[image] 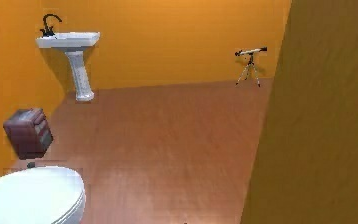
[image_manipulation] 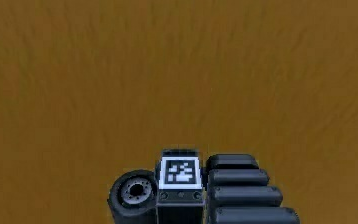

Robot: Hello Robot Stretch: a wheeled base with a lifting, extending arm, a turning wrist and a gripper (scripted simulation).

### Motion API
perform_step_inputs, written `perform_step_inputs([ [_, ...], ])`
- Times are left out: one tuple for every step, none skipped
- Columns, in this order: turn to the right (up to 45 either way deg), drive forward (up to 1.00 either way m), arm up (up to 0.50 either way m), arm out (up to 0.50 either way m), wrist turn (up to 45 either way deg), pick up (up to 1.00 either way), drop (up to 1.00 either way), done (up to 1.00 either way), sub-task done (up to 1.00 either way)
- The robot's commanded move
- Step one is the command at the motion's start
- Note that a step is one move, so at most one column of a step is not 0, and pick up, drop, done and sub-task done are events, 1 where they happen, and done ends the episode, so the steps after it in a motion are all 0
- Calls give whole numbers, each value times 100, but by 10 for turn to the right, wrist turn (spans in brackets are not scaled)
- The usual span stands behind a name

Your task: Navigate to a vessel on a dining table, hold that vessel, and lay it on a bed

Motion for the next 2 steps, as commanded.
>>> perform_step_inputs([
  [0,65,0,0,0,0,0,0,0],
  [-90,0,0,0,0,0,0,0,0],
])
